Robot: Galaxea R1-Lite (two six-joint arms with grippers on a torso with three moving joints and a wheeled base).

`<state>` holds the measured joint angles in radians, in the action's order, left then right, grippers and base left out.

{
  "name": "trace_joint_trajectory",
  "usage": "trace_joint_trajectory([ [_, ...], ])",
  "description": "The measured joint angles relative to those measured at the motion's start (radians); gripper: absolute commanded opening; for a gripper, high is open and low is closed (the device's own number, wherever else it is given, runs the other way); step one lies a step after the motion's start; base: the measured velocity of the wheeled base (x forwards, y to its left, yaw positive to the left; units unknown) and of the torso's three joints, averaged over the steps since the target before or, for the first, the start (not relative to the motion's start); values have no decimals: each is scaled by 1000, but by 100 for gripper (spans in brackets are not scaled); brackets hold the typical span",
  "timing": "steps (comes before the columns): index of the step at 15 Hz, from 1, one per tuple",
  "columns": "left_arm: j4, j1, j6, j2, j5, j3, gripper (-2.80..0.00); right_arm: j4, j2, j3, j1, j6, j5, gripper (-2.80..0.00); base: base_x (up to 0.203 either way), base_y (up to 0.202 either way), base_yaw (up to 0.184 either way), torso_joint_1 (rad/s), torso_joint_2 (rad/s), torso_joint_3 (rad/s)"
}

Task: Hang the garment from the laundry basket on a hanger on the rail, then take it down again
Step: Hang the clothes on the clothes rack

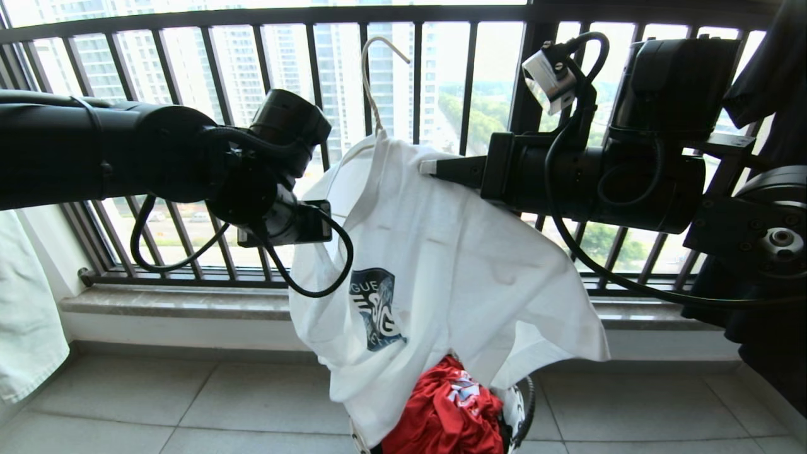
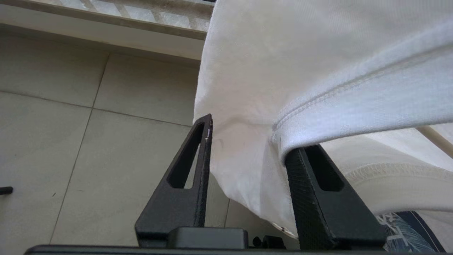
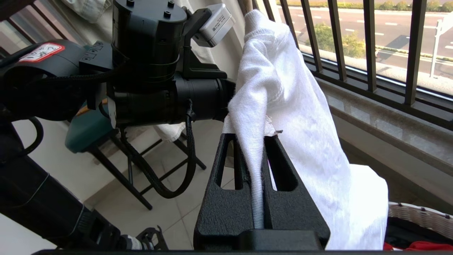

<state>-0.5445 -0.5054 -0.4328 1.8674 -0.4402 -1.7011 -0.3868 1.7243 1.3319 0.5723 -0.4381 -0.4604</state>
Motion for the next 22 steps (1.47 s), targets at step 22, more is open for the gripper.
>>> trace_joint_trajectory([
  [22,369,78,429,64,-182,-244,-280,6,-22,-10,9,-1,-11,-280,0,0,0,0,0,0],
])
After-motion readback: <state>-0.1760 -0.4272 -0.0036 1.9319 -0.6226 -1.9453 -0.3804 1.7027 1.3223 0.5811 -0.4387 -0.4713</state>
